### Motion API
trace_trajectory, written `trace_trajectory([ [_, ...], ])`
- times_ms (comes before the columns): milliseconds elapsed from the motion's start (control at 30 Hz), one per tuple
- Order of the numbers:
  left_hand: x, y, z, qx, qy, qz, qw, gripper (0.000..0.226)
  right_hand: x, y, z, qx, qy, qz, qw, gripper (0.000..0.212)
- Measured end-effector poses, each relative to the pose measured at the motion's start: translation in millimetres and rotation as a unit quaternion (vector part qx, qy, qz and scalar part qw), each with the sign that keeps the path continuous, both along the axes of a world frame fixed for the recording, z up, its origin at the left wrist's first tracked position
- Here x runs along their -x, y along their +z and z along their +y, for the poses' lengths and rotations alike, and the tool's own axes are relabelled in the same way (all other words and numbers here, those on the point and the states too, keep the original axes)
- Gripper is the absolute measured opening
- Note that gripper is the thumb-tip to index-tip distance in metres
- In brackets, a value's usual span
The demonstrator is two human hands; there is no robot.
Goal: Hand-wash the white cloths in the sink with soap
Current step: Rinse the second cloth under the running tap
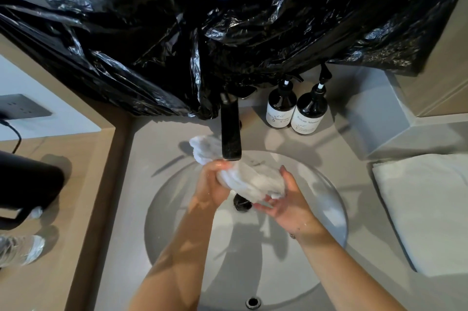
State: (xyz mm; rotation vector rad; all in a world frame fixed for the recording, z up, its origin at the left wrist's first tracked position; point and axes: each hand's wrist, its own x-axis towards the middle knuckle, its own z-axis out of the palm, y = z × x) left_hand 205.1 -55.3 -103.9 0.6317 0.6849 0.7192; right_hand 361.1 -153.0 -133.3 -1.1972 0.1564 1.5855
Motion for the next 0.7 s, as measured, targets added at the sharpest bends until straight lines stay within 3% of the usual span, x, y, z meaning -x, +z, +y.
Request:
trace_trajectory([
  [67,2.2,0.6,-3.4,-0.005,0.023,-0.027,0.999,0.032,10.6,1.8,16.0,-0.02,-0.03,0.059,0.998,0.06],
  [167,10.2,5.2,-7.4,-0.043,0.047,-0.018,0.998,0.037,30.4,6.5,34.0,-0.054,-0.05,0.078,0.994,0.068],
  [267,23.0,8.6,-10.1,-0.072,0.097,0.007,0.993,0.025,56.0,4.5,45.9,-0.07,-0.052,0.1,0.991,0.075],
  [367,36.8,12.8,-10.2,-0.07,0.137,-0.006,0.988,0.02,75.0,3.4,56.3,-0.088,-0.054,0.126,0.987,0.069],
  [500,49.6,11.4,-12.8,-0.063,0.148,-0.006,0.987,0.036,81.3,2.7,61.5,-0.094,-0.01,0.074,0.993,0.054],
  [600,49.8,12.4,-18.5,-0.045,0.098,0.022,0.994,0.027,69.7,-0.2,49.8,-0.061,0.017,0.014,0.998,0.046],
  [700,39.9,9.6,-20.4,0.004,0.072,0.085,0.994,0.019,43.8,-6.7,33.2,0.053,0.085,-0.112,0.989,0.042],
])
